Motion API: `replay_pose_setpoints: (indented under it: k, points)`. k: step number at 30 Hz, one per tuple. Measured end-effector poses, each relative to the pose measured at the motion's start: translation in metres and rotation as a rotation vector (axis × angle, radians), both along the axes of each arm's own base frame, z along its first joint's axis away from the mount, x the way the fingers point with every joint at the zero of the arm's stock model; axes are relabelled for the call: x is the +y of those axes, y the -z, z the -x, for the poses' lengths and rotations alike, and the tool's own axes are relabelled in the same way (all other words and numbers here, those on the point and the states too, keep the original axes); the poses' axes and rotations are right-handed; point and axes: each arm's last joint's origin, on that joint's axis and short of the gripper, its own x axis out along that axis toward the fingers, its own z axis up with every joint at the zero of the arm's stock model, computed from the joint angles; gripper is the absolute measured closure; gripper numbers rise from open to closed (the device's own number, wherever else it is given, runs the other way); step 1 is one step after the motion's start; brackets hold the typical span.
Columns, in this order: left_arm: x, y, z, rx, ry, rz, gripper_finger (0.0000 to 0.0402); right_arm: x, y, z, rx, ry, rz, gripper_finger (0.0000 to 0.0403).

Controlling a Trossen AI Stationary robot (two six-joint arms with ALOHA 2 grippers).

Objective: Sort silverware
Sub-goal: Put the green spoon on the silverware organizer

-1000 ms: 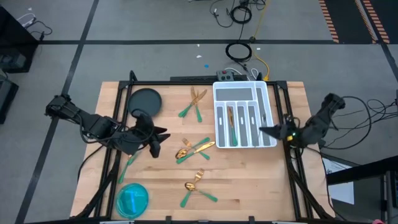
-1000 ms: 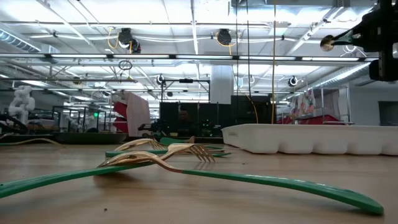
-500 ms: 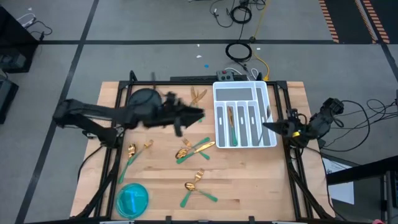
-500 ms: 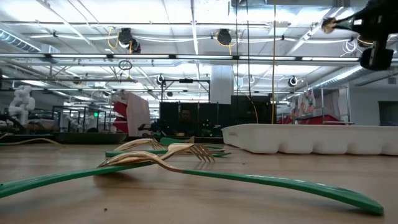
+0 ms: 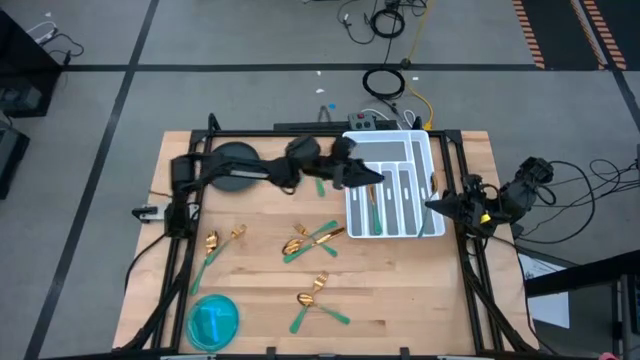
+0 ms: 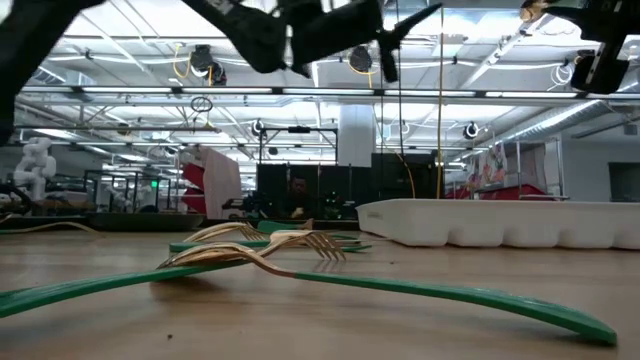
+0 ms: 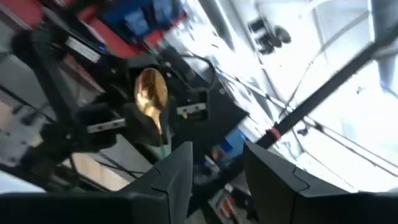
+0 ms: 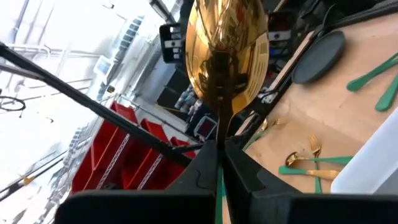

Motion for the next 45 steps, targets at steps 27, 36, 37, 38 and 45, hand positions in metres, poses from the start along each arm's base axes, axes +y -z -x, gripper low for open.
replay_pose_setpoints:
  k: [27,36,37,38,45]
  points:
    - [0.007,0.006,-0.074,-0.135,0.020,-0.188,0.0253,0.012,-0.015,-0.010,-0.104,-0.090,0.109,0.0402]
    - [-0.009,0.004,-0.076,-0.151,0.047,-0.188,0.0253,0.019,-0.019,-0.018,-0.124,-0.112,0.124,0.0402]
    - [-0.011,0.004,-0.076,-0.151,0.048,-0.187,0.0253,0.020,-0.019,-0.019,-0.124,-0.112,0.125,0.0403]
    - [-0.013,0.005,-0.077,-0.150,0.044,-0.185,0.0253,0.021,-0.019,-0.020,-0.123,-0.117,0.128,0.0403]
    - [-0.022,0.004,-0.078,-0.163,0.028,-0.199,0.0253,0.030,-0.020,-0.030,-0.123,-0.135,0.130,0.0403]
